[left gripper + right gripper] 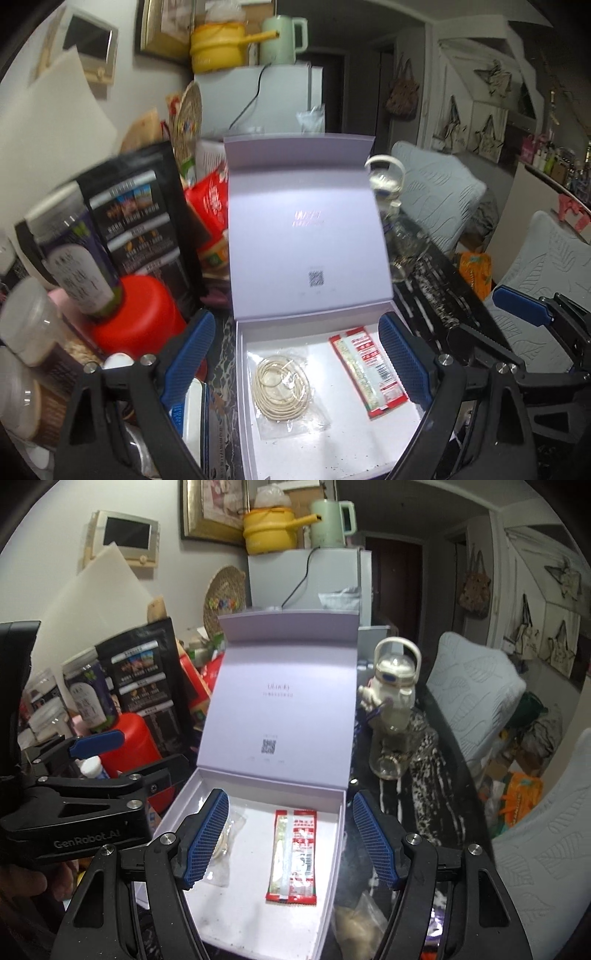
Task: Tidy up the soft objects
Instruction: 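Withdraw both grippers from the box back toward the remaining table items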
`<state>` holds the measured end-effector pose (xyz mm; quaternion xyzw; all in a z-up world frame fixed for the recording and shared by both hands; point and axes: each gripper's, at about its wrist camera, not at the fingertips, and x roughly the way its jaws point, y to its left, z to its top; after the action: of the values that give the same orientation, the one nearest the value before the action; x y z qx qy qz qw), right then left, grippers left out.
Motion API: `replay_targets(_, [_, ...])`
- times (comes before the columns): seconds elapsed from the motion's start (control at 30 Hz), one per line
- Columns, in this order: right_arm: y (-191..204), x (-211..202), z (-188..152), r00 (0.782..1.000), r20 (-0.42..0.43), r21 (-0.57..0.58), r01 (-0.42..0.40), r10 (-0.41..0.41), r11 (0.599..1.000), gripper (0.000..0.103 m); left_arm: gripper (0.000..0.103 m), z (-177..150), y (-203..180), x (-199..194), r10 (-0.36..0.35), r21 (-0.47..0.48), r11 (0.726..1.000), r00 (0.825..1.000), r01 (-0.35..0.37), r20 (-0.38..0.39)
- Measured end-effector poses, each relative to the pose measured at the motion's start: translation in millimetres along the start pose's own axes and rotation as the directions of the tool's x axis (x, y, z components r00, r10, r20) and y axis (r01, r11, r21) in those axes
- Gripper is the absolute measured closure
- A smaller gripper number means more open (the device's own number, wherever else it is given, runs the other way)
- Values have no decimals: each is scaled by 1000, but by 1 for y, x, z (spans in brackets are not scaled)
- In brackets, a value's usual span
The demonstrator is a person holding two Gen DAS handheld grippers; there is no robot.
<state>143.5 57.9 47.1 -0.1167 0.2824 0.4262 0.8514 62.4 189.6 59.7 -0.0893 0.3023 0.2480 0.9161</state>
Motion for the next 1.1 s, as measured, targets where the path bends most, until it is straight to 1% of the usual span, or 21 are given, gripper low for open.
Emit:
replay_targets(0.1, [0,-20,1,1000,29,-7,12,-12,1000,32,12,1,-6,-22,1,19,1000,999,-1,49])
replay_targets(0.17, [1,-35,1,998,53,-12,25,-24,1000,30,12,1,-10,-36,-12,34,999,997,10,72])
replay_targets(0.4, [4,-86,-7,991,120,-22,68,-65,997,29,12,-5,-26,-76,-85,81,994,990,77,109])
replay_targets(0.5, [5,-107,-14,987,142,-24,86,-82,996,25,12,-10,-33,-93,-107,93,991,987,96,121])
replay_targets(0.77, [8,-148,-35,977,172,-13,126,-122,992,24,12,-29,-47,-123,-150,128,983,979,132,138])
replay_targets(0.93, [9,-167,-53,975,170,0,144,-142,990,23,12,-44,-53,-134,-190,144,975,974,172,123])
replay_targets(1.1, [9,-177,-71,977,155,22,145,-146,989,23,12,-61,-59,-141,-213,160,968,971,194,106])
